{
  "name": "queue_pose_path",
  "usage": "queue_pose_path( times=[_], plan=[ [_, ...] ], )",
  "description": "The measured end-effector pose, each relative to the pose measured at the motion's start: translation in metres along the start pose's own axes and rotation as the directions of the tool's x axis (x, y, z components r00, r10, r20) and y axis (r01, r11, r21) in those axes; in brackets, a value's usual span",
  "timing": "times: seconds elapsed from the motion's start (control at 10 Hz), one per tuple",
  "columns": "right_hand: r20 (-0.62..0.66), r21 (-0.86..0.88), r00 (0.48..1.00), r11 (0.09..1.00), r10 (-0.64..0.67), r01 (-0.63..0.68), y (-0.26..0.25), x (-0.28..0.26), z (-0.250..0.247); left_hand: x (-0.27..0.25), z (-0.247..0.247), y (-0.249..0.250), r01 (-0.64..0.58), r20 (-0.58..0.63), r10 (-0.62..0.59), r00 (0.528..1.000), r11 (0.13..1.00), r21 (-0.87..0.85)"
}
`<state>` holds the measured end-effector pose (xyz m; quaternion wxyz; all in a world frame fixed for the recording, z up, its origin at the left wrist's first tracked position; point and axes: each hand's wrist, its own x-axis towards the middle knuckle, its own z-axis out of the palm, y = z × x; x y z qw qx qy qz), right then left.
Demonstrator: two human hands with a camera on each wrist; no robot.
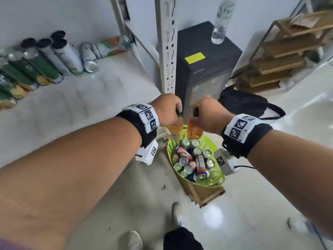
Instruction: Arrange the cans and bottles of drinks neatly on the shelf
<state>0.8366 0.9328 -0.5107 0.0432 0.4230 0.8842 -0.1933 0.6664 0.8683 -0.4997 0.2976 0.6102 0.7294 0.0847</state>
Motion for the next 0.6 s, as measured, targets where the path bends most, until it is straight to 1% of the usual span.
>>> queue_pose_path(
  times=[0.1, 0.2, 0.3, 0.4, 0.5, 0.6],
  plan=[
    [0.087, 0.017, 0.995, 0.999, 0.037, -0.039, 0.040, 0.015, 0.061, 0.034, 0.064, -0.022, 0.054, 0.060, -0.054, 0.997, 0.999, 0.006],
    [0.134, 0.090, 0.986, 0.990, 0.096, -0.109, 0.070, 0.024, 0.117, 0.056, 0.121, -0.042, 0.078, 0.109, -0.077, 0.991, 0.997, 0.001],
    [0.144, 0.153, 0.982, 0.977, 0.123, -0.145, 0.088, 0.025, 0.167, 0.064, 0.171, -0.059, 0.088, 0.157, -0.086, 0.984, 0.996, -0.005],
    [0.224, 0.156, 0.966, 0.974, 0.126, -0.163, 0.089, 0.016, 0.207, 0.057, 0.207, -0.073, 0.110, 0.189, -0.109, 0.976, 0.994, 0.007],
    [0.336, 0.106, 0.936, 0.983, 0.104, -0.148, 0.083, -0.001, 0.241, 0.042, 0.237, -0.088, 0.109, 0.234, -0.112, 0.966, 0.994, 0.025],
    [0.341, -0.006, 0.932, 0.992, 0.121, -0.127, 0.069, -0.014, 0.255, 0.024, 0.248, -0.101, 0.137, 0.274, -0.144, 0.951, 0.990, 0.042]
  ],
)
